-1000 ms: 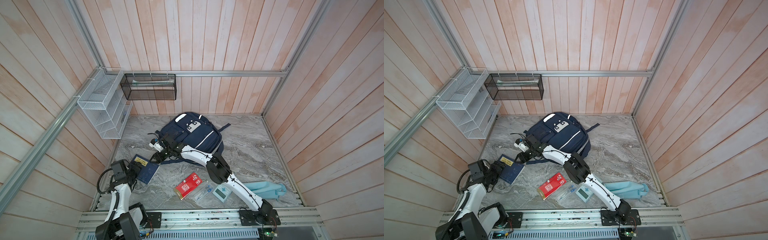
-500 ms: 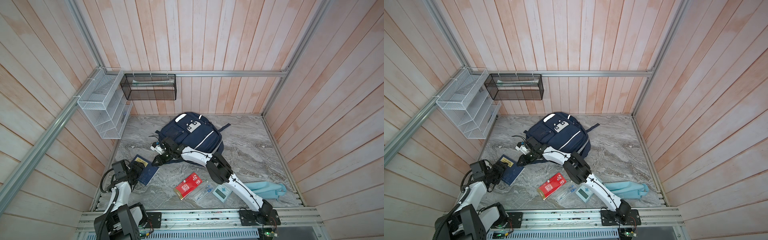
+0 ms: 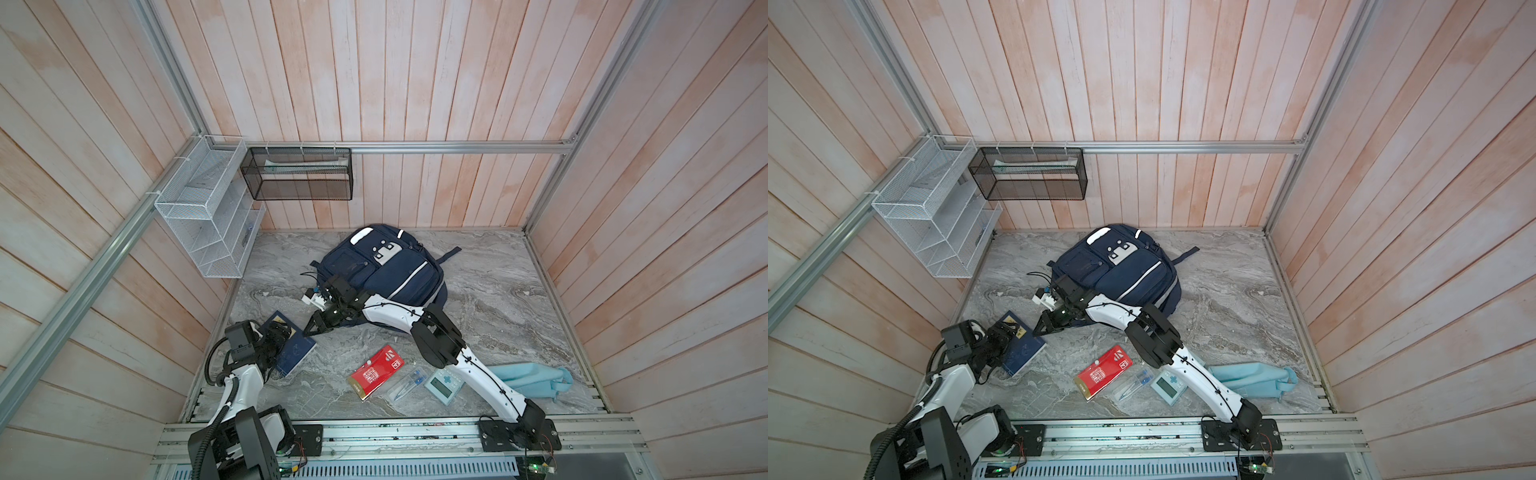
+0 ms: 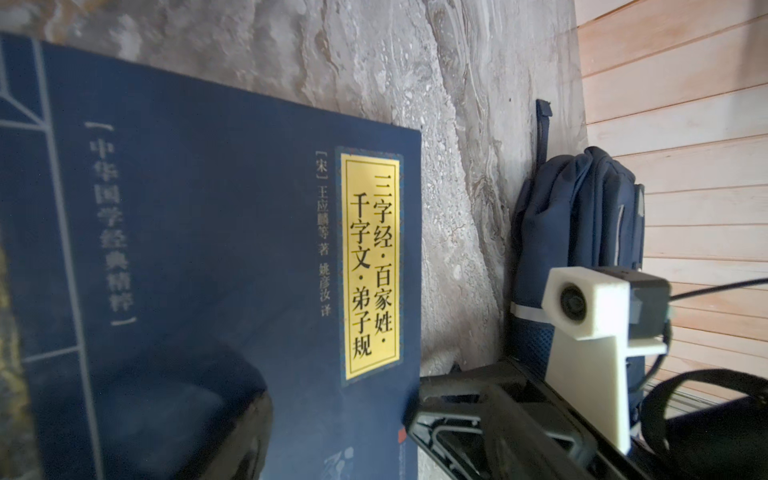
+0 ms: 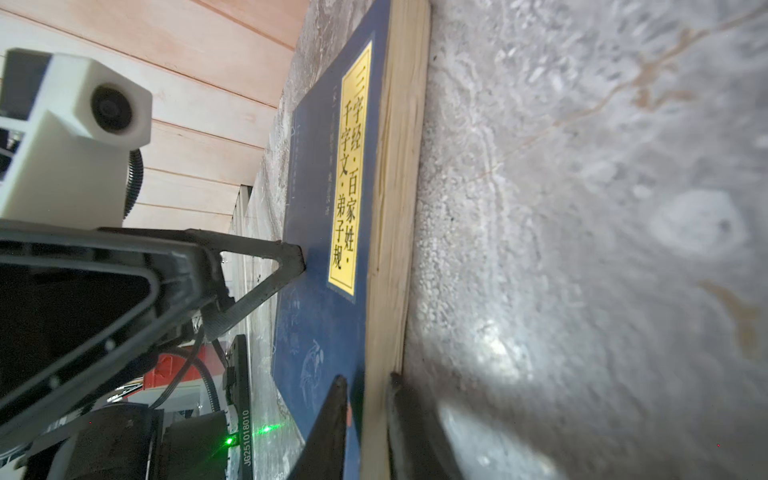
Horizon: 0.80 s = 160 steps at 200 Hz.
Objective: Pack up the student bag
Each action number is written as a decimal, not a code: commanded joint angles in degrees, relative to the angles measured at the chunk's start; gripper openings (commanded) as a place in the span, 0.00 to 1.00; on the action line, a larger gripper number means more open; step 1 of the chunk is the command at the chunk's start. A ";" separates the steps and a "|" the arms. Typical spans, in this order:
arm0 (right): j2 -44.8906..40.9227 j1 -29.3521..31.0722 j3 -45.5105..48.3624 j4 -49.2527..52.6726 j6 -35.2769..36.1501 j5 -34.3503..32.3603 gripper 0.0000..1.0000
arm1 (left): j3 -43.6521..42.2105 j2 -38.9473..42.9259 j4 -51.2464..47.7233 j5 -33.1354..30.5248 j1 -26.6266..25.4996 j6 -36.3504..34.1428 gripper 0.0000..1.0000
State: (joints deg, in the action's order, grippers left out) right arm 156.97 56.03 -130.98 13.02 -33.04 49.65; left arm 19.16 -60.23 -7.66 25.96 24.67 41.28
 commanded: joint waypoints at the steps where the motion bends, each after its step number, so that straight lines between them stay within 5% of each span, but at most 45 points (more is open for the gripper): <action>1: 0.92 -0.40 1.47 -2.76 -0.96 2.89 0.11 | -0.79 -0.46 1.54 3.26 -0.27 0.81 0.81; 14: 0.54 -0.19 2.07 -3.58 -1.26 2.05 0.11 | -0.52 -0.87 1.62 3.75 -0.24 0.95 0.81; 29: 0.79 0.05 1.60 -3.89 -1.74 2.63 0.27 | -0.52 -0.86 1.41 3.43 -0.25 0.66 0.81; 45: 1.34 0.13 1.08 -3.36 -1.81 2.34 0.32 | -0.41 -0.94 1.18 3.35 -0.25 0.47 0.81; 56: 1.49 0.22 1.29 -2.12 -1.34 -0.24 0.32 | -0.39 -0.97 0.95 3.23 -0.25 0.38 0.81; 79: 2.04 1.05 -1.95 8.05 5.26 -13.75 0.16 | 0.44 -0.30 -0.58 1.07 -0.23 -0.77 0.81; 100: 1.82 0.47 -2.47 11.93 7.26 -18.91 0.11 | 6.81 1.82 -10.99 -10.04 -0.32 -6.35 0.82; 145: -1.04 -0.48 0.36 8.77 8.29 -17.11 0.13 | 11.32 5.34 -20.89 -32.07 -0.67 -2.20 0.85; 160: -1.14 -0.57 0.31 7.85 8.57 -15.58 0.14 | 11.23 5.00 -21.44 -32.22 -0.74 -1.46 0.85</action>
State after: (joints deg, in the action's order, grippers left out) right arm 156.09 56.23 -132.62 17.41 -26.59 36.86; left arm 28.97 -55.42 -22.81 4.45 24.18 38.81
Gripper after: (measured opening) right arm 0.132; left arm 0.848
